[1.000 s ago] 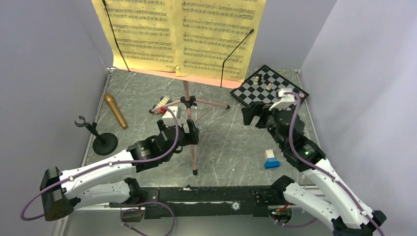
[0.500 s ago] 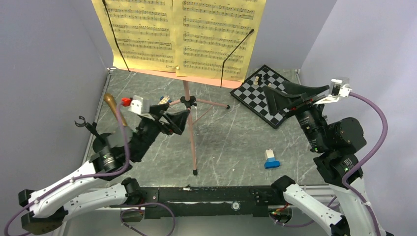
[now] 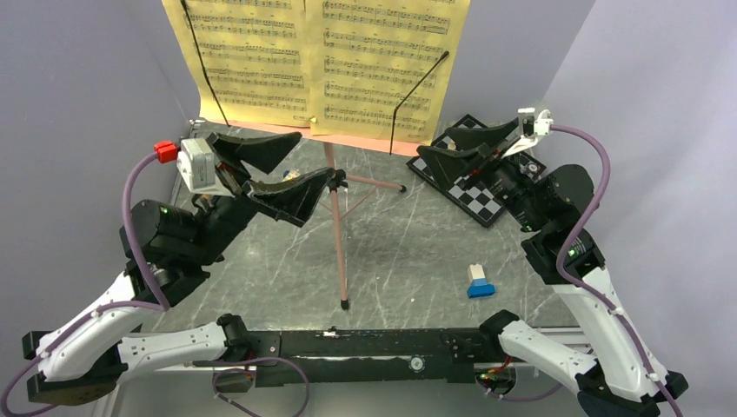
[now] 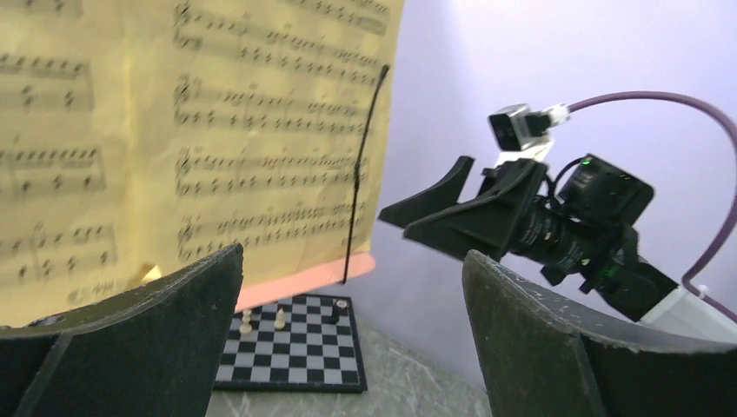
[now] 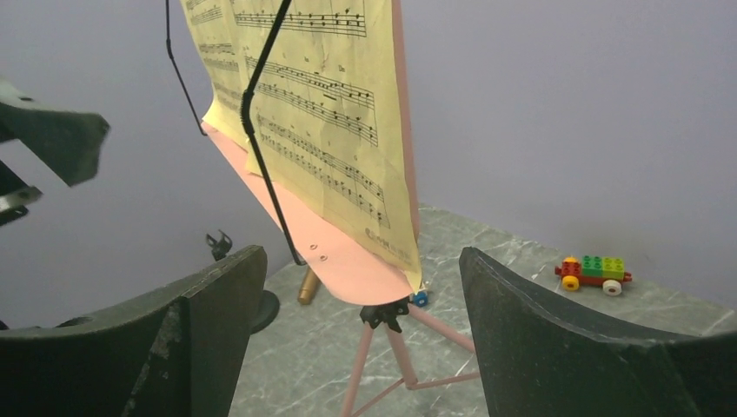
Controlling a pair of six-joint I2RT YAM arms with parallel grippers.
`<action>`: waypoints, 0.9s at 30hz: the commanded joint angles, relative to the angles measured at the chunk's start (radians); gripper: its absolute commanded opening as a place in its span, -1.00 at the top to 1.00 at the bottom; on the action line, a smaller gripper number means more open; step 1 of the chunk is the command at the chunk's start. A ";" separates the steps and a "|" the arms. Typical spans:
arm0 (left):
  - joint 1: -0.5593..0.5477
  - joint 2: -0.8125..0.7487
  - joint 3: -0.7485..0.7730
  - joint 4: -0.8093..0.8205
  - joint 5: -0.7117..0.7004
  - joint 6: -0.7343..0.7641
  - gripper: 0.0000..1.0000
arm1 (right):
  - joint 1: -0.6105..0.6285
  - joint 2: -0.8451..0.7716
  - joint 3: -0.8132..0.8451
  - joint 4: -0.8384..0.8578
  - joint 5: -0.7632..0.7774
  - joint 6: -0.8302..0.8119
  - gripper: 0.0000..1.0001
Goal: Pack up the instrument practice props
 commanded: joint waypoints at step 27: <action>0.160 0.390 0.410 -0.018 0.281 0.020 -0.98 | -0.359 0.128 -0.041 0.455 -0.496 0.337 -0.18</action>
